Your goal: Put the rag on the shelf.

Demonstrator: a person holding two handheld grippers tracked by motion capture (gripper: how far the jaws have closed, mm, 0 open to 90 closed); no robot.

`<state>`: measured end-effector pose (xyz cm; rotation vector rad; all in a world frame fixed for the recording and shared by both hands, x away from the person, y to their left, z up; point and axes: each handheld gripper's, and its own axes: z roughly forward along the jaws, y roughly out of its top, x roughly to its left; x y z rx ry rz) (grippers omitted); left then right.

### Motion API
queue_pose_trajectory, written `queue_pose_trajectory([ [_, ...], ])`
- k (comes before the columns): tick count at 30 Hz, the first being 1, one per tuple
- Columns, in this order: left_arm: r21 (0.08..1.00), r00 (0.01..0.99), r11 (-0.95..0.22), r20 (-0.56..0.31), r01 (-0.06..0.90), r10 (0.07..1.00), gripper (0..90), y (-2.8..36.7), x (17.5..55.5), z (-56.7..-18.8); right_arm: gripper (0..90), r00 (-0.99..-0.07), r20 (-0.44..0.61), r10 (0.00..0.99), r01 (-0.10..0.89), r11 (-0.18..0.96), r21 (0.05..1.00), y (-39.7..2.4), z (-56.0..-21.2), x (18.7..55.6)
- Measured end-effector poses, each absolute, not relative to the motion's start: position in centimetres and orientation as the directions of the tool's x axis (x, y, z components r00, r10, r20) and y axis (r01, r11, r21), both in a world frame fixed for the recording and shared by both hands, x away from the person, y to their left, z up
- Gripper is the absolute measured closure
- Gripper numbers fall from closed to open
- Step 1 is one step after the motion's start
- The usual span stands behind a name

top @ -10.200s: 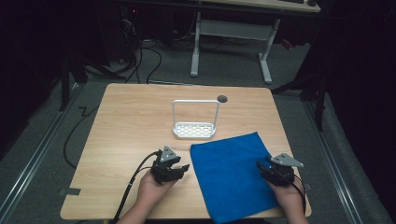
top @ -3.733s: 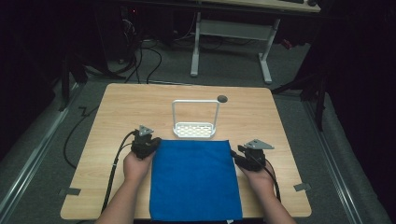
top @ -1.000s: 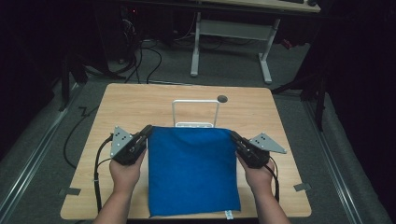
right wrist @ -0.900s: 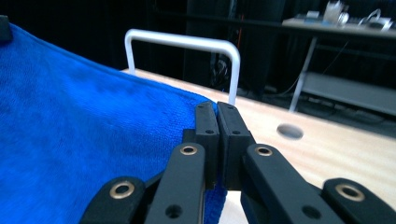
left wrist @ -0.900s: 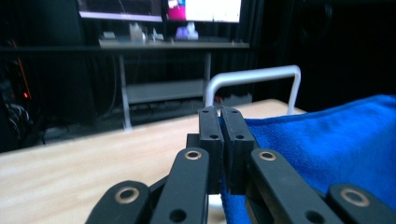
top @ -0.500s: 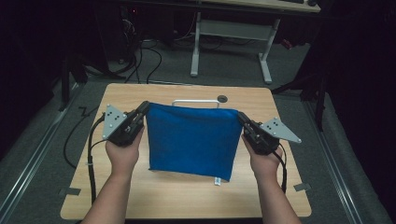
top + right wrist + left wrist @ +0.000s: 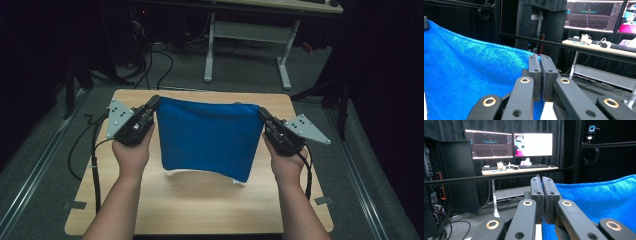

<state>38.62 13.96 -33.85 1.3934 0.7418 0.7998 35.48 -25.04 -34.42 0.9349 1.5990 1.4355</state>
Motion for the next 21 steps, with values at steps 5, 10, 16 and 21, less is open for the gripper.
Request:
queue_pose_trajectory([
  [5, 0.999, 0.536, 0.000, 0.022, -0.041, 0.844, 88.7, 13.9, 39.1, -33.9, 88.7, -0.424, -0.065, 0.904, 0.029, 0.085, 0.996, -25.0, -34.5, 35.9],
  [10, 0.999, 0.527, 0.000, 0.021, -0.038, 0.850, 88.7, 13.9, 39.4, -34.2, 88.7, -0.422, -0.065, 0.904, 0.031, 0.087, 0.996, -24.9, -34.6, 36.3],
  [16, 0.999, 0.514, -0.029, 0.041, -0.032, 0.857, 88.7, 13.7, 41.1, -34.1, 88.8, -0.409, -0.065, 0.910, 0.050, 0.094, 0.994, -24.7, -34.2, 38.1],
  [21, 0.997, 0.502, -0.076, 0.072, -0.013, 0.862, 88.7, 13.3, 43.4, -34.1, 88.8, -0.397, -0.049, 0.916, 0.082, 0.088, 0.993, -24.8, -33.9, 40.8],
])
